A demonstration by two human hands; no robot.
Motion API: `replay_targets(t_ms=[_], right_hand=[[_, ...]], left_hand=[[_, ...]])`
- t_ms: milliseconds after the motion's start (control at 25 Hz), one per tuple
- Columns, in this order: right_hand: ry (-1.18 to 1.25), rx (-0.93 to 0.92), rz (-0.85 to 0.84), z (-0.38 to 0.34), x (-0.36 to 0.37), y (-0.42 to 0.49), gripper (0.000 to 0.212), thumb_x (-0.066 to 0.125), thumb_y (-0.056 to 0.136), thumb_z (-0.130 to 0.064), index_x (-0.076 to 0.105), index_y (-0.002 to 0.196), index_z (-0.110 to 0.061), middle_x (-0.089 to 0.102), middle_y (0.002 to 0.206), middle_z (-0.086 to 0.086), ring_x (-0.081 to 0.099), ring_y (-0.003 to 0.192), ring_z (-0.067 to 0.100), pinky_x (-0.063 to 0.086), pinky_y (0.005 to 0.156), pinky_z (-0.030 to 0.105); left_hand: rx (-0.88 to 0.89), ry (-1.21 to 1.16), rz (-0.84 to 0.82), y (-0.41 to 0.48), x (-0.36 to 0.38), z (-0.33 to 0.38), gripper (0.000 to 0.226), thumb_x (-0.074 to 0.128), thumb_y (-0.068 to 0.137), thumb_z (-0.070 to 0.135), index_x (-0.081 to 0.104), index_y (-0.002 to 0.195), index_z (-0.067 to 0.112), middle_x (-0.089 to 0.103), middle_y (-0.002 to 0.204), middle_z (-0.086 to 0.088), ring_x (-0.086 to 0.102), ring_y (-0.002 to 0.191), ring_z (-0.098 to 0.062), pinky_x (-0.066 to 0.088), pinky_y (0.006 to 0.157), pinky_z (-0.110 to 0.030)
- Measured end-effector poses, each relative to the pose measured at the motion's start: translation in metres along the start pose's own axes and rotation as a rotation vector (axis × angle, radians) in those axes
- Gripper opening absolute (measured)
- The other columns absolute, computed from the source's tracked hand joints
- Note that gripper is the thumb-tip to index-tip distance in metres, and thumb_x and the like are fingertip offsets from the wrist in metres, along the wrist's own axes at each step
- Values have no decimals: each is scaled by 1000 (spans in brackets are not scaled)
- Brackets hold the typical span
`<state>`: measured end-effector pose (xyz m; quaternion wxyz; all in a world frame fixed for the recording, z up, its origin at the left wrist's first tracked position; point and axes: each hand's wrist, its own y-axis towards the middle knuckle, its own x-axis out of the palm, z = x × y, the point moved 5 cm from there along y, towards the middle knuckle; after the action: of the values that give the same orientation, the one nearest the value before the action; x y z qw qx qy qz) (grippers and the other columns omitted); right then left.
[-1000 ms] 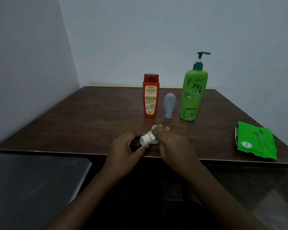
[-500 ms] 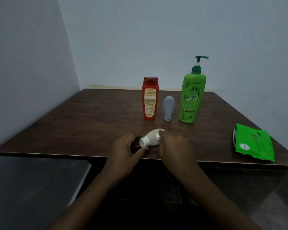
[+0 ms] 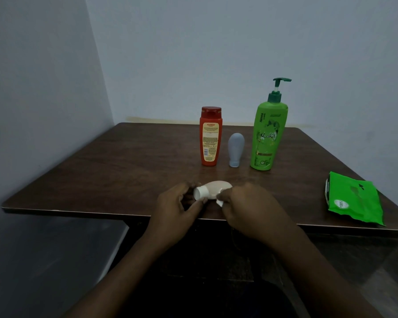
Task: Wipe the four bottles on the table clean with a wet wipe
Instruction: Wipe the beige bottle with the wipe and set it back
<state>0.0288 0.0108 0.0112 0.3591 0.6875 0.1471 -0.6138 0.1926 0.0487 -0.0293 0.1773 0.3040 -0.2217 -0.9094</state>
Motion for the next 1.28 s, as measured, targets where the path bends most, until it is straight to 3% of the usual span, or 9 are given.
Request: replay_targets(t_ms=[200,280,400,560,680,800,880,1040,1280], right_hand=[[163,81,405,15,-28,-7,31,63,87,-13,70,116,-21,75,105,2,69,92,17,49,79,21],[276,-70,344,-4,-17,-4,38,62,86,-7,68,122,-19,70,120,2,65,110,14,47,96,23],[221,-219,238,-17,-4,-3,36,56,85,-12,69,118,-18,70,120,5,68,107,19,53,92,31],[149,-120,111,13,-9,2,32,55,89,-21,70,117,-26,75,106,1,68,90,18,54,77,35],[15,-1,-25,34,-11,4,27,55,93,-30,71,114,-26,74,104,1,66,90,20,52,76,34],[43,56,130,33,-21,2,27,53,94,-29,71,114,-26,74,104,2,68,88,21,53,74,33],[221,-55,277,12,-23,-1,32,58,92,-20,68,121,-26,72,116,-1,69,98,17,55,82,28],[240,-229,174,-7,-6,1,39,60,87,-10,67,123,-22,68,125,2,65,111,15,50,96,28],[-31,105,-77,54,2,5,29,54,91,-38,71,108,-22,72,103,5,66,90,23,52,73,33]], left_hand=[[-35,-45,-56,-1,-2,1,30,72,95,34,71,123,25,74,111,15,67,102,6,57,86,-18],[-39,-78,-61,0,-2,1,24,71,96,32,73,119,26,76,108,14,69,100,4,59,87,-24],[-86,-126,-66,3,-3,0,19,71,96,26,76,114,27,78,105,14,72,98,1,60,90,-33],[-156,-84,-62,6,-3,-4,14,70,96,31,75,107,25,77,98,10,71,92,-3,60,86,-37],[-158,-70,-63,4,-3,-4,17,68,97,34,74,111,26,75,98,12,69,91,-1,57,80,-28],[-159,-72,-75,3,-3,-4,18,66,98,36,74,112,27,75,100,12,70,92,-1,57,81,-27],[-153,-97,-81,3,-3,-1,17,65,99,36,75,109,27,77,100,11,72,93,-2,60,83,-34],[-135,-88,-57,4,-4,2,15,67,98,31,76,109,26,77,99,13,72,91,1,61,83,-34],[-155,-44,-102,3,-5,1,27,66,98,35,70,123,25,72,107,12,67,98,-2,57,85,-26]])
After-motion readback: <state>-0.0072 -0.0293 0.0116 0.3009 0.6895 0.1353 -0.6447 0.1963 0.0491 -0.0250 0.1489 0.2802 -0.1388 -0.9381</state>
